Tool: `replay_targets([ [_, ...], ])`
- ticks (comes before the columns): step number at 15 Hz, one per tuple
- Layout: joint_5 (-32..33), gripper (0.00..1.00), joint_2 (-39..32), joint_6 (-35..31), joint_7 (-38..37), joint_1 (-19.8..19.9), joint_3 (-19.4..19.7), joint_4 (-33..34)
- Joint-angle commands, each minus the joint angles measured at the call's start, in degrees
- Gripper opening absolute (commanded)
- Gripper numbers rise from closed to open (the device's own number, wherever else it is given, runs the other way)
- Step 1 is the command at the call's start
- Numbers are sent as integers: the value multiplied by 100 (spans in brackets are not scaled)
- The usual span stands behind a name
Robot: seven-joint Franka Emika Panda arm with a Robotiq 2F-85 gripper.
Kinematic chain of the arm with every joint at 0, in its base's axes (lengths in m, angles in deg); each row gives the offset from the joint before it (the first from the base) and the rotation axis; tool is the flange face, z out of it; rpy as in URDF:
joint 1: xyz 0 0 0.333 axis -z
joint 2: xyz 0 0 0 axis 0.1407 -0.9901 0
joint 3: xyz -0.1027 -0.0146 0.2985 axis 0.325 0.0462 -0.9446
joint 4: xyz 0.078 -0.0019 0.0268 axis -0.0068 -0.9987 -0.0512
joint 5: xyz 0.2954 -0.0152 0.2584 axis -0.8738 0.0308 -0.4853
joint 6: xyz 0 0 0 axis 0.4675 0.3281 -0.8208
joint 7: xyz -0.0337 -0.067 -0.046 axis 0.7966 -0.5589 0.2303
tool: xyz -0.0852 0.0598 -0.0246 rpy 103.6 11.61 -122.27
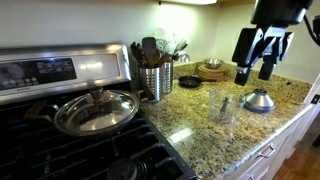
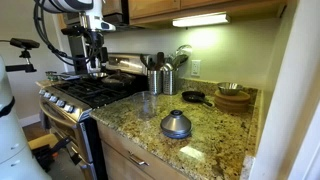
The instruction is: Take the blades out of the food processor chamber
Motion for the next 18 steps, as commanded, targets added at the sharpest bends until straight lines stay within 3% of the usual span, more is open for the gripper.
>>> replay_targets([
  [1,36,100,-7,3,-26,-62,61,5],
  [11,198,100,-303,-163,-53,137,140,137],
  [18,943,100,-1479,-853,-251,709,378,661],
])
